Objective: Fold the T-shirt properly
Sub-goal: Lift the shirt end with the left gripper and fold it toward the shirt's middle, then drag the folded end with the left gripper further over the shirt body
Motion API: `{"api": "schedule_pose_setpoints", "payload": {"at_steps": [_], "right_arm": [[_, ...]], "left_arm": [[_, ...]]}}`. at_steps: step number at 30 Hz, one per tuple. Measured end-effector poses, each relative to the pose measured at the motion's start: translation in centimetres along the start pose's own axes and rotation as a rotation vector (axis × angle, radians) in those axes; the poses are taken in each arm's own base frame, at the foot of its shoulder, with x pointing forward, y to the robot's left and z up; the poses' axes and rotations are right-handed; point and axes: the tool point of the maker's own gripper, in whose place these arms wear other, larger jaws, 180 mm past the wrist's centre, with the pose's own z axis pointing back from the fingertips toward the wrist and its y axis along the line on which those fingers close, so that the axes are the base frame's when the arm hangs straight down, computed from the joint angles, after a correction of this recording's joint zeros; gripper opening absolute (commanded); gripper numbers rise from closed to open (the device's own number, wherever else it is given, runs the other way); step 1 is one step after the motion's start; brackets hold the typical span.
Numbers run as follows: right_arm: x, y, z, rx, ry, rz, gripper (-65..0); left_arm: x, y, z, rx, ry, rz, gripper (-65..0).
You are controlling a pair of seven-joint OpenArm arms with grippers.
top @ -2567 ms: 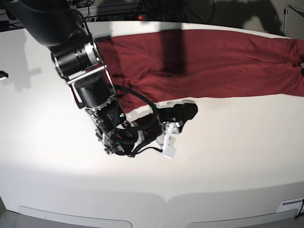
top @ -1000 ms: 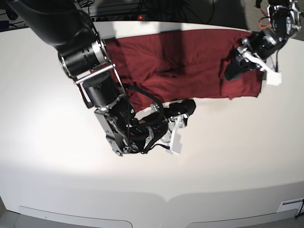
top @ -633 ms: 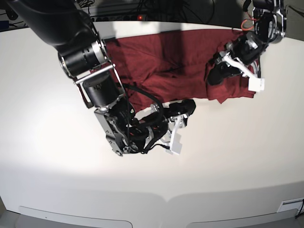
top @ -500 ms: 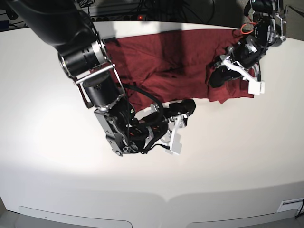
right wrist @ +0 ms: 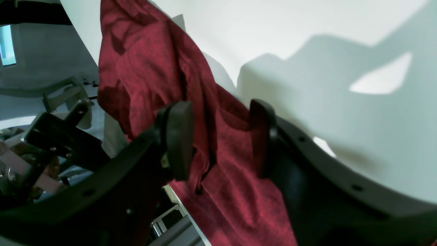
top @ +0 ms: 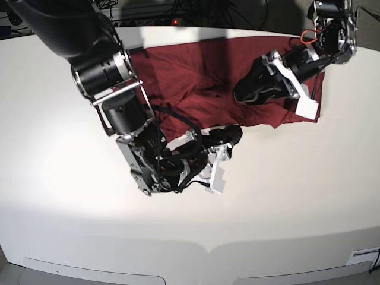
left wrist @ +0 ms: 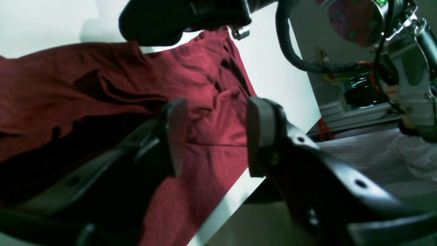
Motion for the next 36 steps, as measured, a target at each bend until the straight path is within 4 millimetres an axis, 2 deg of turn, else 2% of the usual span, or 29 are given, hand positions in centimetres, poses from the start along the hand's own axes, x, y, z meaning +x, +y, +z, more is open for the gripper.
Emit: {"api": "schedule_pose_setpoints", "payload": {"at_steps": [3, 6, 11, 13, 15, 19, 22, 26, 30, 33, 36], "right_arm": [[0.9, -0.1, 0.7, -0.011, -0.012, 0.014, -37.9], [2.5, -0.5, 2.7, -0.017, -0.059, 0.017, -37.9], [6.0, -2.7, 10.0, -0.036, -0.244, -0.020, -37.9], [6.4, -4.0, 12.8, -0.056, -0.310, -0.047, -37.9], [5.3, -5.4, 14.8, -0.076, -0.324, -0.083, -37.9], [1.5, -7.3, 16.7, -0.099, -0.261, -0.158, -37.9], [0.5, -8.1, 18.6, -0.105, -0.279, -0.191, -37.9], [0.1, -9.2, 21.5, -0.130, -0.352, -0.224, -37.9], [-1.3, -10.4, 23.4, -0.174, -0.352, -0.246, -37.9], [-2.0, -10.9, 24.3, -0.197, -0.352, -0.256, -37.9], [-2.2, -11.0, 24.7, -0.204, -0.352, -0.261, -37.9]], "left_arm": [[1.0, -0.8, -0.1, -0.032, -0.032, 0.001, -38.6], [1.5, -1.0, -0.1, -0.013, -0.012, -0.064, -38.6], [5.1, -1.1, 1.6, 0.067, -0.057, -0.223, -38.6], [6.1, -0.6, 2.8, 0.118, -0.062, -0.278, -38.6], [6.8, 0.6, 4.0, 0.188, -0.054, -0.318, -38.6], [7.5, 2.9, 6.1, 0.303, -0.033, -0.362, -38.6], [7.4, 3.6, 6.7, 0.344, -0.022, -0.350, -38.6], [5.8, 3.9, 6.6, 0.353, 0.031, -0.322, -38.6], [4.0, 4.0, 6.9, 0.358, 0.053, -0.280, -38.6], [3.1, 4.2, 6.8, 0.382, 0.013, -0.256, -38.6], [1.4, 5.7, 6.9, 0.456, 0.011, -0.245, -38.6]]}}
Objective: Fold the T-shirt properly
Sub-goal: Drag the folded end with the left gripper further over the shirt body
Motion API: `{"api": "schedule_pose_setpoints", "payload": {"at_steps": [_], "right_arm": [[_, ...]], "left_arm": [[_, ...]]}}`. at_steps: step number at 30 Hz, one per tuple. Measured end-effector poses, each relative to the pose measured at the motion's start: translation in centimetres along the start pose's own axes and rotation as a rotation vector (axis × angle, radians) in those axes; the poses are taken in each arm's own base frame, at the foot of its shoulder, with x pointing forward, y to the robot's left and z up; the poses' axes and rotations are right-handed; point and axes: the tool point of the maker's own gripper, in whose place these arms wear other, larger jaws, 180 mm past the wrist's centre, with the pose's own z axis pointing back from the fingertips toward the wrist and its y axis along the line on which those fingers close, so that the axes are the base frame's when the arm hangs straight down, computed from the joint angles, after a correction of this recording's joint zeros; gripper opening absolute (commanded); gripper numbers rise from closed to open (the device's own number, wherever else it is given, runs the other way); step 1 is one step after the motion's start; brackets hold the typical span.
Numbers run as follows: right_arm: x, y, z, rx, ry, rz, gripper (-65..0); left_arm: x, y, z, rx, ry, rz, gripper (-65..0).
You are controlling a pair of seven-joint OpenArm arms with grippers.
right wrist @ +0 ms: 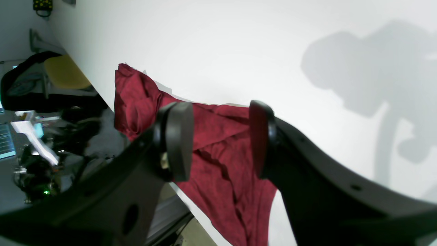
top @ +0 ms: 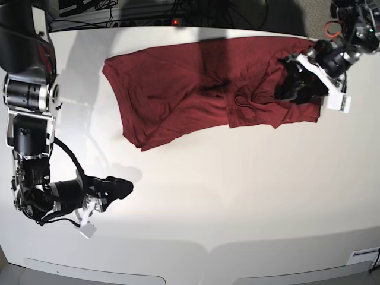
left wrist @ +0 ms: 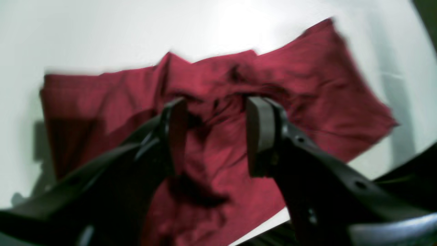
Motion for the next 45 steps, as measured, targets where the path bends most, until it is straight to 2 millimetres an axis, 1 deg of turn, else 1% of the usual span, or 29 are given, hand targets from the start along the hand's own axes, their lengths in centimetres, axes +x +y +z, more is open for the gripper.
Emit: {"api": "schedule_pose_setpoints", "payload": {"at_steps": [3, 4, 7, 11, 13, 16, 22, 24, 28, 29, 30, 35, 37, 40, 45], "right_arm": [[0.1, 0.0, 0.1, 0.000, -0.003, 0.000, -37.9], [0.1, 0.0, 0.1, 0.000, -0.003, 0.000, -37.9], [0.0, -0.1, 0.1, -0.001, -0.002, 0.000, -37.9], [0.1, 0.0, 0.1, 0.000, -0.003, 0.000, -37.9], [0.0, 0.0, 0.1, 0.000, -0.002, 0.000, -37.9], [0.3, 0.3, 0.2, 0.020, -0.019, -0.002, -37.9], [0.4, 0.4, 0.1, 0.023, -0.020, 0.000, -37.9], [0.4, 0.4, 0.1, 0.023, -0.021, 0.000, -37.9], [0.4, 0.4, 0.1, 0.024, -0.020, 0.000, -37.9], [0.4, 0.4, 0.1, 0.023, -0.021, 0.000, -37.9], [0.4, 0.4, 0.1, 0.023, -0.020, 0.000, -37.9], [0.4, 0.4, 0.1, 0.023, -0.020, 0.000, -37.9], [0.4, 0.4, 0.1, 0.023, -0.020, 0.000, -37.9], [0.4, 0.4, 0.1, 0.022, -0.020, 0.000, -37.9], [0.4, 0.4, 0.1, 0.021, -0.019, 0.000, -37.9]], "left_arm": [[-2.6, 0.5, -0.6, 0.028, 0.054, 0.037, -38.6], [-2.9, 0.5, -0.8, 0.024, 0.048, 0.047, -38.6], [-2.4, 0.8, -1.1, 0.026, -0.003, 0.064, -38.6], [-3.3, 1.5, -1.2, 0.047, 0.016, 0.064, -38.6], [-3.2, 1.8, -1.3, 0.057, -0.004, 0.073, -39.1], [-3.4, 2.2, -1.4, 0.072, -0.007, 0.093, -45.0], [-3.4, 2.2, -1.4, 0.072, -0.006, 0.094, -56.8], [-3.4, 2.1, -1.4, 0.068, -0.005, 0.099, -59.6], [-3.4, 1.7, -1.5, 0.046, -0.005, 0.116, -60.2], [-3.5, 1.4, -1.7, 0.041, -0.003, 0.115, -61.9], [-3.5, 1.1, -1.8, 0.032, 0.002, 0.115, -65.0], [-3.9, -0.6, -2.5, -0.030, 0.021, 0.135, -65.0], [-3.8, -1.4, -2.4, -0.072, 0.011, 0.186, -65.0], [-4.2, -2.4, -1.9, -0.117, -0.001, 0.223, -65.0], [-6.4, -3.3, -0.2, -0.141, 0.010, 0.330, -65.0]]}}
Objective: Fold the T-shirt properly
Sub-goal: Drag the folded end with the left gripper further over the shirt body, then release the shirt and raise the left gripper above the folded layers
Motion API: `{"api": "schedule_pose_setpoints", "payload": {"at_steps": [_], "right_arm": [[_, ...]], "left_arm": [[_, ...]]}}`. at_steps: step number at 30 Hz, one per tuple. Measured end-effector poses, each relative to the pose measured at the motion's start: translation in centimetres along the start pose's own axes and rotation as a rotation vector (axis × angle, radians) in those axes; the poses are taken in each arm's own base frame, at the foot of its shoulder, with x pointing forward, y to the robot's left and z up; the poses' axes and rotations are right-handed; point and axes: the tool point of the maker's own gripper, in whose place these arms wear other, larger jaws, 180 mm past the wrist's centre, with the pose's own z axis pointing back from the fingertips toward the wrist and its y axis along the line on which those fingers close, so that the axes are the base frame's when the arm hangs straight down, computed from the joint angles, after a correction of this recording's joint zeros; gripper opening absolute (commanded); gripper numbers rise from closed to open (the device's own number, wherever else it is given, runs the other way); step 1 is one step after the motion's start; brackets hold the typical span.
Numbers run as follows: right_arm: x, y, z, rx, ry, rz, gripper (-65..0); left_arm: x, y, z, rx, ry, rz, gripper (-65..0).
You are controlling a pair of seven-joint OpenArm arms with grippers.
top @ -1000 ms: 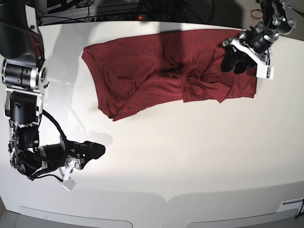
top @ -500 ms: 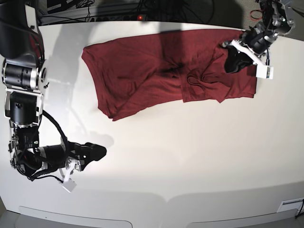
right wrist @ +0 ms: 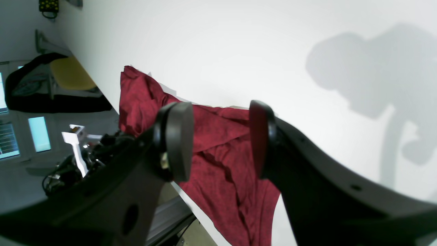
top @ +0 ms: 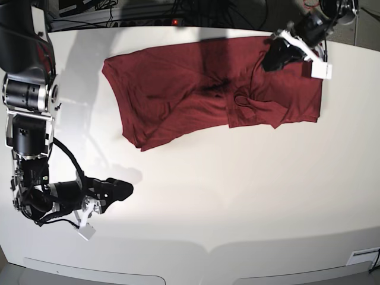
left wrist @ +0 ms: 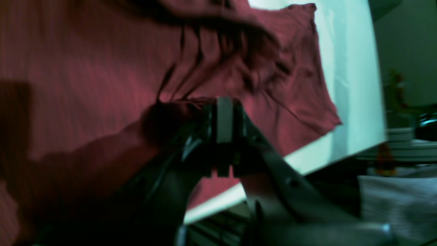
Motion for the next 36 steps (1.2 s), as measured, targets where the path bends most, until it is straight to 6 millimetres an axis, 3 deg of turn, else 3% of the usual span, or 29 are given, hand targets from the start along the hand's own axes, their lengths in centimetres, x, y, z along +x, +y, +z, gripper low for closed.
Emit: {"api": "schedule_pose_setpoints", "payload": {"at_steps": [4, 12, 16, 18, 19, 22, 24, 32, 36], "right_arm": [[0.0, 0.0, 0.0, 0.000, 0.001, 0.000, -37.9], [-0.1, -0.1, 0.1, -0.003, 0.001, -0.002, -37.9], [-0.1, 0.0, 0.0, 0.001, 0.001, -0.001, -37.9], [-0.1, 0.0, 0.0, -0.001, 0.002, -0.001, -37.9], [-0.1, -0.1, 0.0, -0.001, 0.001, -0.001, -37.9], [-0.1, 0.0, 0.0, 0.000, 0.002, -0.001, -37.9], [-0.1, 0.0, 0.0, 0.000, 0.001, -0.001, -37.9], [0.0, 0.5, -0.7, 0.015, 0.005, 0.003, -37.9], [0.0, 0.4, -0.6, 0.012, 0.005, 0.002, -37.9]], "left_arm": [[-0.9, -0.7, -0.3, -0.020, 0.015, 0.018, -65.0], [-4.8, -8.5, -4.2, -0.245, 0.124, 0.037, -65.0], [-5.8, -10.0, -5.3, -0.281, 0.178, -0.032, -65.0], [-5.7, -10.0, -5.5, -0.278, 0.183, -0.049, -65.0], [-5.6, -10.0, -5.5, -0.278, 0.181, -0.050, -62.0], [-5.5, -9.9, -5.5, -0.278, 0.176, -0.050, -44.0], [-5.3, -10.0, -5.6, -0.280, 0.172, -0.052, -38.8], [-3.8, -10.5, -5.6, -0.293, 0.136, -0.076, -38.8], [-0.4, -8.4, -5.4, -0.221, 0.044, -0.126, -38.8]]}}
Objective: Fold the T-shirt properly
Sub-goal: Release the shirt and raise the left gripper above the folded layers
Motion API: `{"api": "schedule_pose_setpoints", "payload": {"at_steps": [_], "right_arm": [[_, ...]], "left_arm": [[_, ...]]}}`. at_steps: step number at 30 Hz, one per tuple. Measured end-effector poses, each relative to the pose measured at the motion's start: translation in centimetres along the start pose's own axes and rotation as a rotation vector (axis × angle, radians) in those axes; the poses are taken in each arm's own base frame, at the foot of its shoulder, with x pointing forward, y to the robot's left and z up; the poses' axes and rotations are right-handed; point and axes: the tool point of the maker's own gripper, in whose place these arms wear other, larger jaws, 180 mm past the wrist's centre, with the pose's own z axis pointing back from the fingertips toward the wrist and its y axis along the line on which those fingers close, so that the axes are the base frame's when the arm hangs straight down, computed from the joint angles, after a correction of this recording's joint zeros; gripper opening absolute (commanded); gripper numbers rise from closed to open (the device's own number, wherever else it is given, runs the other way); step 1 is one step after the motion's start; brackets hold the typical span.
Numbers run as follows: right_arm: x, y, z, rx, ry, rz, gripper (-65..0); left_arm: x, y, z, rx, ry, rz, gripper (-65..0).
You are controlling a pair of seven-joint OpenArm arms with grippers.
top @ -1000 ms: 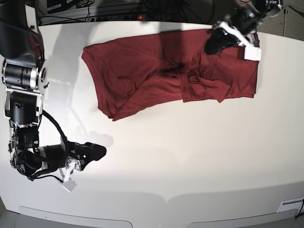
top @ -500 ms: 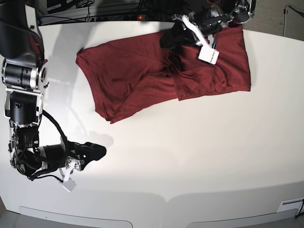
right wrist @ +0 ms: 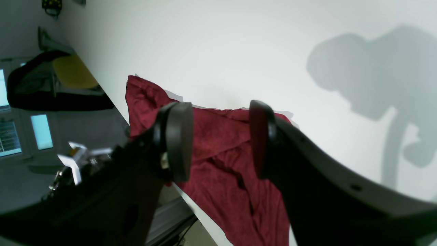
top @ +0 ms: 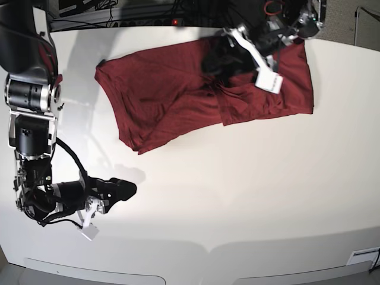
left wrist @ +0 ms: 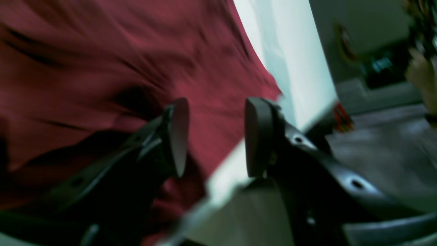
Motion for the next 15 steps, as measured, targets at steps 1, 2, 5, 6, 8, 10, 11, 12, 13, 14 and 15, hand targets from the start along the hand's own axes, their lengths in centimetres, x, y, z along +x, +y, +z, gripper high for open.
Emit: {"api": "schedule_pose_setpoints", "payload": {"at_steps": [1, 2, 5, 6, 8, 10, 11, 12, 13, 14, 15], "right_arm": [[0.0, -0.1, 0.1, -0.002, -0.001, 0.000, -37.9], [0.0, -0.1, 0.1, -0.002, -0.001, -0.001, -37.9], [0.0, 0.0, 0.0, 0.002, -0.001, 0.000, -37.9], [0.0, 0.0, 0.0, 0.002, -0.001, 0.000, -37.9], [0.0, 0.0, 0.0, 0.001, 0.000, 0.000, -37.9], [0.0, 0.0, 0.0, 0.001, -0.001, 0.000, -37.9], [0.0, 0.0, 0.0, 0.001, -0.001, 0.000, -37.9], [0.0, 0.0, 0.0, 0.001, -0.001, 0.000, -37.9], [0.0, 0.0, 0.0, 0.001, -0.001, 0.000, -37.9], [0.0, 0.0, 0.0, 0.001, -0.001, 0.000, -37.9], [0.0, 0.0, 0.0, 0.002, -0.001, 0.000, -37.9]], "left_arm": [[0.8, 1.0, 0.4, 0.034, -0.026, -0.013, -38.8], [1.4, 1.8, 0.9, 0.063, -0.049, -0.023, -38.8], [2.7, 3.5, 2.2, 0.123, -0.106, -0.020, -38.8], [2.8, 3.8, 2.5, 0.135, -0.112, -0.020, -38.8], [3.0, 4.3, 2.9, 0.151, -0.118, -0.019, -38.8], [3.1, 4.9, 3.3, 0.176, -0.116, -0.030, -38.8], [3.0, 5.4, 3.4, 0.204, -0.111, -0.055, -38.8], [3.1, 6.1, 3.6, 0.244, -0.114, -0.060, -38.8], [3.1, 6.8, 3.8, 0.285, -0.112, -0.061, -38.8], [3.1, 7.4, 4.0, 0.322, -0.116, -0.058, -38.8], [3.2, 7.7, 4.1, 0.341, -0.119, -0.056, -38.8]]}}
